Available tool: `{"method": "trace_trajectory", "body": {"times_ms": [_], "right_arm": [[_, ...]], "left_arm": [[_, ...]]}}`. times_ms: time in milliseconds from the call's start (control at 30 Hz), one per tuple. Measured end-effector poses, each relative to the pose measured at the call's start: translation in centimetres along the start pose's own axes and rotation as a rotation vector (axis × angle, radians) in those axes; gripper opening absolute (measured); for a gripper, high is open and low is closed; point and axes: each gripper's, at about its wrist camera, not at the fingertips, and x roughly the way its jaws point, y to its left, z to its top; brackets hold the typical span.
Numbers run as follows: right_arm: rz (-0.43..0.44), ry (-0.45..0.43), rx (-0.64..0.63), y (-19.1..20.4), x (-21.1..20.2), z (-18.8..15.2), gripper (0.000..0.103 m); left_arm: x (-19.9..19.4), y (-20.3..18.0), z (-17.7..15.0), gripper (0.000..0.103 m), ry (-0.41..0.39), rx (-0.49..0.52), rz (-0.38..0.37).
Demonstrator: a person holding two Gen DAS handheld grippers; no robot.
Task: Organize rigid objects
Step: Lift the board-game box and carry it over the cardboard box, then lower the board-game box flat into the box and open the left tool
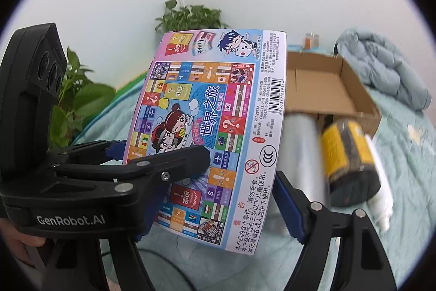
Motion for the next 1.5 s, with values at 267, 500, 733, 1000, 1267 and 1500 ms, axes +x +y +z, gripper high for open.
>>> {"method": "trace_trajectory", "body": {"times_ms": [267,500,733,1000,1267,1500], "right_arm": [[-0.022,-0.045,-0.028,-1.1,1.7,4.6,0.077],[-0.017,-0.074,-0.018,-3.6,4.0,10.9,0.077],[-0.011,-0.004,-0.02,-5.5,8.0,14.4,0.077],[0.024,0.158,0.024,-7.9,13.8,14.4,0.077],[0.094,0.318,0.106,-10.3,19.3,12.9,0.077],[0.092,0.452,0.168,-11.5,22.3,11.8,0.054]], "left_arm": [[1.3,-0.1,7.0,0.075,-0.047,0.065,0.02],[3.6,0.8,15.7,0.075,-0.073,0.094,0.029],[8.2,2.8,20.4,0.075,-0.001,0.056,0.024],[14.8,4.5,20.1,0.074,0.114,0.0,0.033],[20.6,7.2,19.5,0.06,0.212,-0.05,0.073],[22.2,6.8,19.5,0.045,0.226,0.009,0.17]]}}
